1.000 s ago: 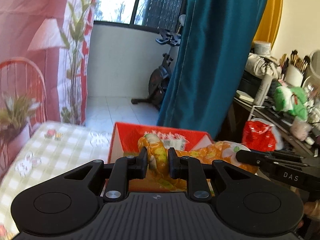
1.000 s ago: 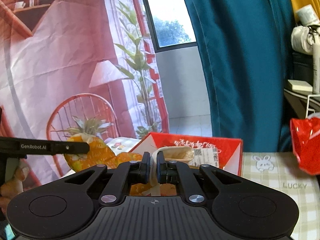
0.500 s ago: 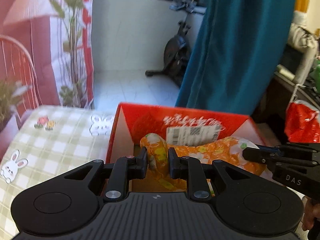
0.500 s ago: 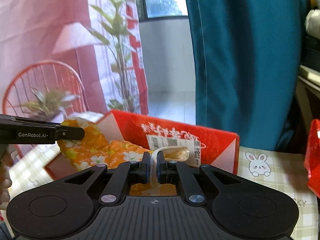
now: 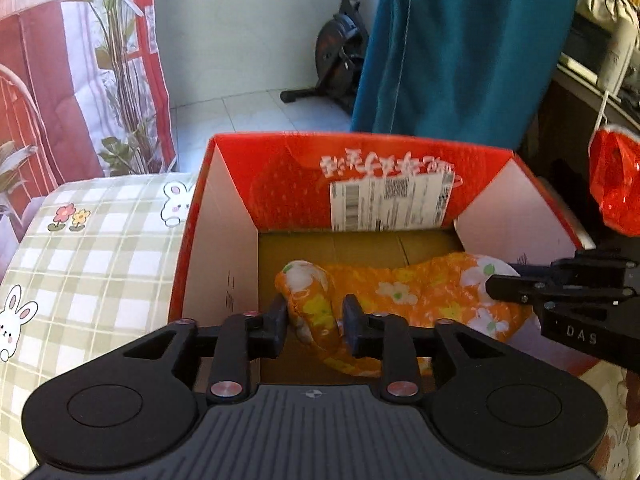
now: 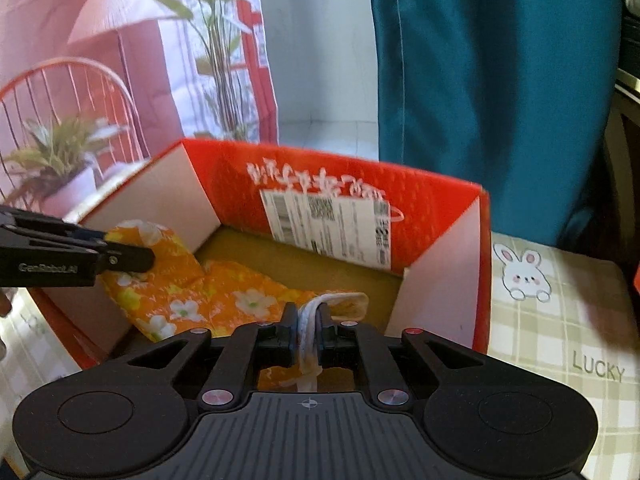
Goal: Organize soft objects
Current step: 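Lift the orange cloth into the red box and open both grippers, then withdraw both grippers from the box toward the blue packet, then grasp the blue cotton pad packet with both grippers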
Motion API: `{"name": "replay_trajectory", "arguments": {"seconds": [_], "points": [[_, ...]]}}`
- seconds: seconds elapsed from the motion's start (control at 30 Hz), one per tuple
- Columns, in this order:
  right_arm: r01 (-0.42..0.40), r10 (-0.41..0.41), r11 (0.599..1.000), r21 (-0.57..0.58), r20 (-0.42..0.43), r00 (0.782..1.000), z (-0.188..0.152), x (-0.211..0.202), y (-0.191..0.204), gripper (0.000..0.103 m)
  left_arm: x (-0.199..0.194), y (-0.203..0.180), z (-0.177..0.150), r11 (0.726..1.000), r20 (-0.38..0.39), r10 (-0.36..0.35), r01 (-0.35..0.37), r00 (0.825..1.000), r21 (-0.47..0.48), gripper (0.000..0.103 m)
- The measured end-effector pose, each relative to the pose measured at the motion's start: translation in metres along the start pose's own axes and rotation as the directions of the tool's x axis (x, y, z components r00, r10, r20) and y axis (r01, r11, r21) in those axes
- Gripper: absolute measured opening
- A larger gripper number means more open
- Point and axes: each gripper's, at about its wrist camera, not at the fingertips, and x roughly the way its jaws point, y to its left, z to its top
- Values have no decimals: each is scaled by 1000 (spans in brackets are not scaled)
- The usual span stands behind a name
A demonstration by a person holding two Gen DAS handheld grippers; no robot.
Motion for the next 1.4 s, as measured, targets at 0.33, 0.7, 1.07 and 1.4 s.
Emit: {"name": "replay_trajectory", "arguments": {"seconds": [0.33, 0.7, 1.07, 1.4], "points": [[39, -41, 998, 46, 31, 999, -11, -35, 0, 25, -43, -9, -11, 998, 32, -2, 0, 999, 61, 57], [-71, 54, 993, 99, 166, 985, -45, -114, 26, 25, -110, -23, -55, 998, 57, -63, 62, 996, 27, 58], [-104, 84, 987, 126, 152, 985, -99, -144, 49, 41, -139, -22, -106, 988, 68, -120, 126, 990, -88, 58], [-107, 93, 980, 169, 89, 992, -132, -140, 51, 52, -133, -16, -142, 972, -12, -170, 166, 985, -166, 57]]}}
